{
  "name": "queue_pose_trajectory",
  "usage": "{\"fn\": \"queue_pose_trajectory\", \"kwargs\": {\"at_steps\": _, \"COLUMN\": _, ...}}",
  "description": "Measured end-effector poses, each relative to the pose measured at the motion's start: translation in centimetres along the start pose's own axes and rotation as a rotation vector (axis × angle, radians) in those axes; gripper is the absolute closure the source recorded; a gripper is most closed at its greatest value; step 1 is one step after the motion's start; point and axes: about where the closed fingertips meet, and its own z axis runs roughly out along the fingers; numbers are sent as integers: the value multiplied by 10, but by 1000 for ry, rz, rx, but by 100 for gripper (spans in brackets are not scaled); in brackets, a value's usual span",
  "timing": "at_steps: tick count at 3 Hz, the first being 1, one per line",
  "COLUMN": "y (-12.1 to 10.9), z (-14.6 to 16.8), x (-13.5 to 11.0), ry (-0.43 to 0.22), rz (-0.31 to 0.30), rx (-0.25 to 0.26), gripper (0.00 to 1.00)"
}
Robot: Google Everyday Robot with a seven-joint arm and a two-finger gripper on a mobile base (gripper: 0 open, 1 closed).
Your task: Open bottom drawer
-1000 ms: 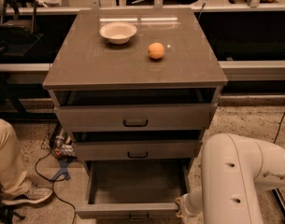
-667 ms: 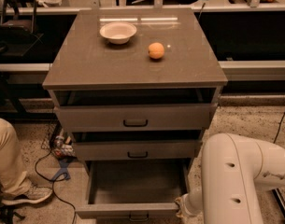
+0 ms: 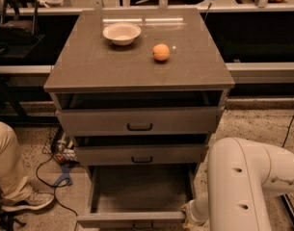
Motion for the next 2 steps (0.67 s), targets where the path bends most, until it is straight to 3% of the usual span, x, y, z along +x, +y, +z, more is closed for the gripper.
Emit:
{"fn": "queue_pose_trajectory", "kwargs": {"at_steps": 1, "y": 0, "z": 0, "x": 0, "ry": 0, "rz": 0, "rx": 0, "gripper": 1}}
{"fn": "queue_pose_trajectory", "kwargs": {"at_steps": 2, "y": 11, "z": 4, "x": -6, "ry": 8, "rz": -30, "rx": -20, "gripper": 0}}
